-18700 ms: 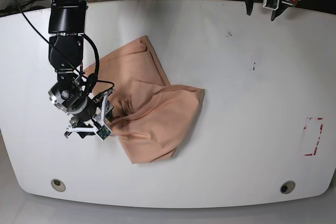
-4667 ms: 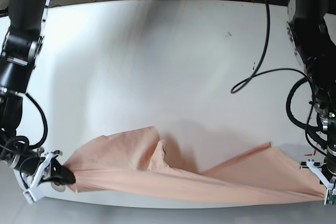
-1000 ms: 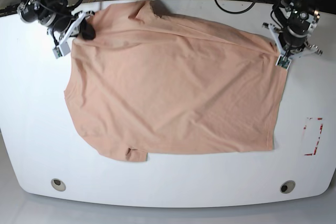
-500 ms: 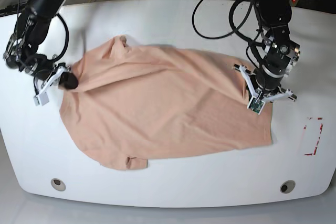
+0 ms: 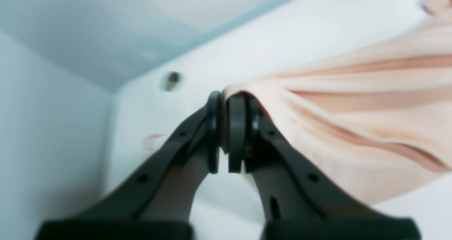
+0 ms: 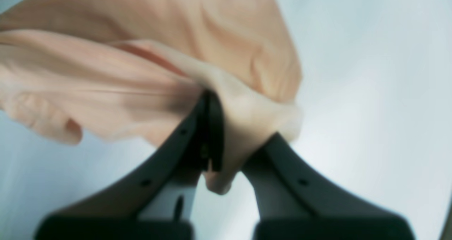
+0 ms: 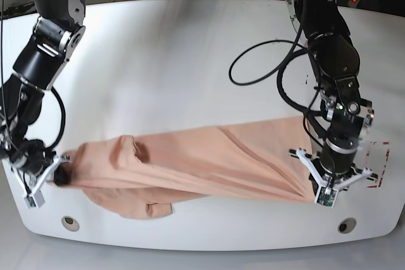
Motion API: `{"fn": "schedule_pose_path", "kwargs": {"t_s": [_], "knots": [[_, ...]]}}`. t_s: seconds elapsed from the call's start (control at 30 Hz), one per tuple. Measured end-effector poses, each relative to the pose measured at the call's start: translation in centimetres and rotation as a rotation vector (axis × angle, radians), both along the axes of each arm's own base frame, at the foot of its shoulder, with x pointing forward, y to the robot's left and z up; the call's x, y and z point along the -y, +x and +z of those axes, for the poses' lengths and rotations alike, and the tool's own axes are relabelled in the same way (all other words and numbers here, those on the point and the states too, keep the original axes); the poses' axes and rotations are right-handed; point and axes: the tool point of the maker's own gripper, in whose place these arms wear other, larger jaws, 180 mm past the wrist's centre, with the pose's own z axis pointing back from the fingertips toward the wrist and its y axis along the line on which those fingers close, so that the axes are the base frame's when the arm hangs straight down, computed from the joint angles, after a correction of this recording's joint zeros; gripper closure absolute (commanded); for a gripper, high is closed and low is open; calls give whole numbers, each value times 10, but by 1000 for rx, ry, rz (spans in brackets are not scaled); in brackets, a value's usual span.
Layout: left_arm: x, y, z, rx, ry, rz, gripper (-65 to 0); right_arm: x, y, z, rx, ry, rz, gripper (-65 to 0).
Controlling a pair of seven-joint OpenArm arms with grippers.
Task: Fold the T-shirt properly
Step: 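Lift the shirt edge with both grippers and lay it flat again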
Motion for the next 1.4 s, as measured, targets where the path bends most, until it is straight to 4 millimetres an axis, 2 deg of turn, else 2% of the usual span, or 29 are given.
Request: {"fn": "schedule_pose_path", "kwargs": {"t_s": [0.13, 0.27, 0.37, 0.53, 0.67, 0.7, 0.77, 0.8, 0.83, 0.93, 1.03, 1.07, 1.2, 1.27, 1.4], "knots": [[-15, 13, 40, 67, 34, 57, 0, -12, 27, 45, 92, -52, 40, 0], [-32, 21, 94, 186, 55, 95, 0, -17, 48, 93, 152, -149, 60, 0], [-46, 23, 134, 269, 75, 121, 0, -18, 58, 138, 227, -177, 64, 0], [-75, 16, 203, 383, 131, 188, 0, -25, 65, 218, 337, -267, 101, 0], [-81, 3, 268, 520, 175, 177, 0, -25, 62, 282, 453, -321, 98, 0], [-81, -1, 281, 557, 184, 174, 0, -26, 60, 290, 459, -332, 100, 0], [-82, -5, 289, 563, 196, 182, 0, -25, 54, 300, 461, -339, 116, 0], [-86, -5, 284, 523, 203, 202, 0, -25, 52, 303, 473, -331, 127, 0], [-83, -3, 281, 497, 221, 198, 0, -27, 50, 304, 477, -322, 149, 0], [-76, -2, 268, 433, 264, 191, 0, -17, 44, 290, 427, -325, 156, 0], [-67, -7, 253, 408, 277, 173, 0, -8, 39, 262, 390, -275, 171, 0], [-68, -7, 245, 389, 279, 175, 0, -6, 37, 250, 374, -251, 177, 0], [-64, 1, 194, 257, 254, 168, 0, 4, 27, 180, 262, -146, 168, 0], [-61, 3, 160, 176, 248, 149, 0, 10, 17, 139, 188, -96, 164, 0], [-57, 0, 108, 50, 276, 110, 0, 20, -11, 82, 93, -34, 133, 0]]}}
